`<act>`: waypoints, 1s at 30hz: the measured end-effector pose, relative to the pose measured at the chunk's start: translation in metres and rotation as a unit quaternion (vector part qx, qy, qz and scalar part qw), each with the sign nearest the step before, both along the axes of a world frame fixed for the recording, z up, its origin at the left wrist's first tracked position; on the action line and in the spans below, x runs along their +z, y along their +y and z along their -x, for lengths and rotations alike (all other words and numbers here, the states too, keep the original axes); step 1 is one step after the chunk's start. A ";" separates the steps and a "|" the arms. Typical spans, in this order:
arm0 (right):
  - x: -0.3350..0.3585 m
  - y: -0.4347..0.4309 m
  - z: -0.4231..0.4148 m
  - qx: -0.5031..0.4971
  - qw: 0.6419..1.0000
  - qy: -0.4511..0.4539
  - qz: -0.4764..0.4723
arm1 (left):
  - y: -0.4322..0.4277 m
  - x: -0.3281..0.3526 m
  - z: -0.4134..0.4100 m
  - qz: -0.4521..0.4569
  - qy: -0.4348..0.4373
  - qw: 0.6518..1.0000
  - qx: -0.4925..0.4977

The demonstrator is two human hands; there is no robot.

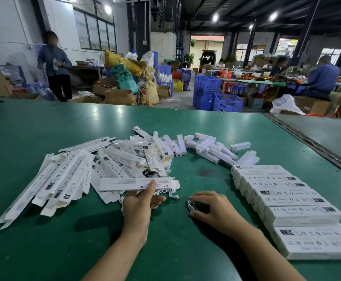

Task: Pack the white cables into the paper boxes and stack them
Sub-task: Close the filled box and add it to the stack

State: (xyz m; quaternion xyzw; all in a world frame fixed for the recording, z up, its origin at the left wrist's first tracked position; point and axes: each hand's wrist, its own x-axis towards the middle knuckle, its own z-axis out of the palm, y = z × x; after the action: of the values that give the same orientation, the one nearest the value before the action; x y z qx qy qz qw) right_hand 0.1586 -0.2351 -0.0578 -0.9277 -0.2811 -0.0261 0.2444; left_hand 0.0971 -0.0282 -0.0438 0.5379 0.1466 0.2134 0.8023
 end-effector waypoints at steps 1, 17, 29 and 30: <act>-0.001 0.000 0.000 -0.010 1.000 -0.005 -0.013 | 0.000 0.000 0.000 -0.001 0.000 1.000 -0.001; 0.005 0.024 0.016 -0.080 0.909 0.060 -0.405 | -0.004 -0.005 -0.002 -0.013 -0.032 0.998 -0.058; 0.008 0.029 0.018 -0.072 0.859 0.162 -0.481 | -0.006 -0.007 0.002 -0.063 -0.041 0.993 -0.087; 0.009 0.029 0.018 -0.072 0.852 0.169 -0.491 | -0.006 -0.007 0.002 -0.063 -0.041 0.993 -0.087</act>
State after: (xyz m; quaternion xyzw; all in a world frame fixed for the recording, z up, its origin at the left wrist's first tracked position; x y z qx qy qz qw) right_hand 0.1405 -0.2064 -0.0492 -0.6946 -0.1186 -0.0210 0.7092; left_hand 0.0952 -0.0340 -0.0510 0.5887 0.0527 0.1731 0.7878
